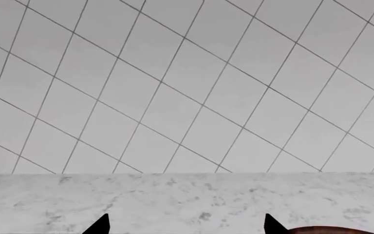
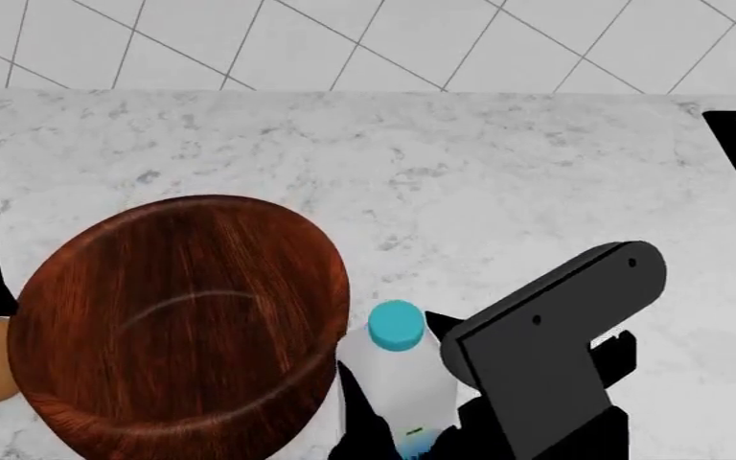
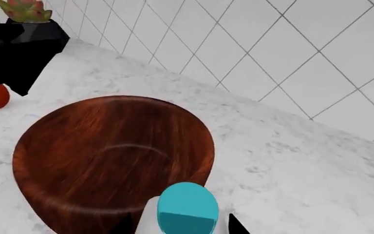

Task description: Place the eggs and milk next to the bowl.

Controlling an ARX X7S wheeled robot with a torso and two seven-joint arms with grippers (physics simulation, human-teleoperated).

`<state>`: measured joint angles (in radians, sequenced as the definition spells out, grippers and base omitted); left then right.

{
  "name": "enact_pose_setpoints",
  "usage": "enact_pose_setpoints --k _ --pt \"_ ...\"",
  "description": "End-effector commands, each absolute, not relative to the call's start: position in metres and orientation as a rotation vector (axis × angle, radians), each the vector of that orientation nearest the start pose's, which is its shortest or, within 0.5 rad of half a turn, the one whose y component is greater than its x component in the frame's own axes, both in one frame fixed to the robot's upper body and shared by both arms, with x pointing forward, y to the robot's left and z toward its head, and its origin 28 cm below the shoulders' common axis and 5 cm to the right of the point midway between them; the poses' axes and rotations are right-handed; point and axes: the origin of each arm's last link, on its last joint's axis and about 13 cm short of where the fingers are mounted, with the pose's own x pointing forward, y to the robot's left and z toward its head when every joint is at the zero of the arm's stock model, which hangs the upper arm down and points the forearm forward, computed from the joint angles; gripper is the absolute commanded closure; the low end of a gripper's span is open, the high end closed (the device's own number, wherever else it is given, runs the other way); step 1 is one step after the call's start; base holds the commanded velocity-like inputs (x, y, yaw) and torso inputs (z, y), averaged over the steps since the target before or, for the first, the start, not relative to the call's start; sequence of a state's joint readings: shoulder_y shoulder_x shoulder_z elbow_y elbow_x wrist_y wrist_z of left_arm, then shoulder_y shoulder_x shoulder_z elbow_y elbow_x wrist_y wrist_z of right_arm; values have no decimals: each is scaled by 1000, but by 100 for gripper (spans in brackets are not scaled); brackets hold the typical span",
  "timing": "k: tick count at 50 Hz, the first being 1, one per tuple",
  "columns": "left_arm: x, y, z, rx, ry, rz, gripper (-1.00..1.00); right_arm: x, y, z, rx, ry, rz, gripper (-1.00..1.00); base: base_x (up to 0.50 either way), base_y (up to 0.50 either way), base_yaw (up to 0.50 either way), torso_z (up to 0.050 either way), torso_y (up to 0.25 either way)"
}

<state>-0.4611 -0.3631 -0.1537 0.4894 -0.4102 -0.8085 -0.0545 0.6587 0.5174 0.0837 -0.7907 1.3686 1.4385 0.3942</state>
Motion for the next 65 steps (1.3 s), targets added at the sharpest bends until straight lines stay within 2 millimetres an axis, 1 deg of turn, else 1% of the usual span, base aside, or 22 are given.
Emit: enact_pose_setpoints --k 1,8,20,35,49,65 --pt "253 282 179 2 -168 16 -100 210 -128 233 -120 92 473 100 0 0 0 0 10" --pt "254 283 180 4 -170 20 -100 218 -129 235 -105 92 453 100 0 0 0 0 0" --pt "253 283 183 7 -177 22 -100 244 -129 233 -72 105 434 100 0 0 0 0 1" --pt "253 285 181 8 -174 27 -100 273 -128 226 -70 143 418 100 0 0 0 0 1" --pt "253 287 181 10 -174 33 -100 289 -124 220 -73 168 431 100 0 0 0 0 1" --pt "252 286 182 17 -172 31 -100 295 -117 220 -80 176 463 100 0 0 0 1 1"
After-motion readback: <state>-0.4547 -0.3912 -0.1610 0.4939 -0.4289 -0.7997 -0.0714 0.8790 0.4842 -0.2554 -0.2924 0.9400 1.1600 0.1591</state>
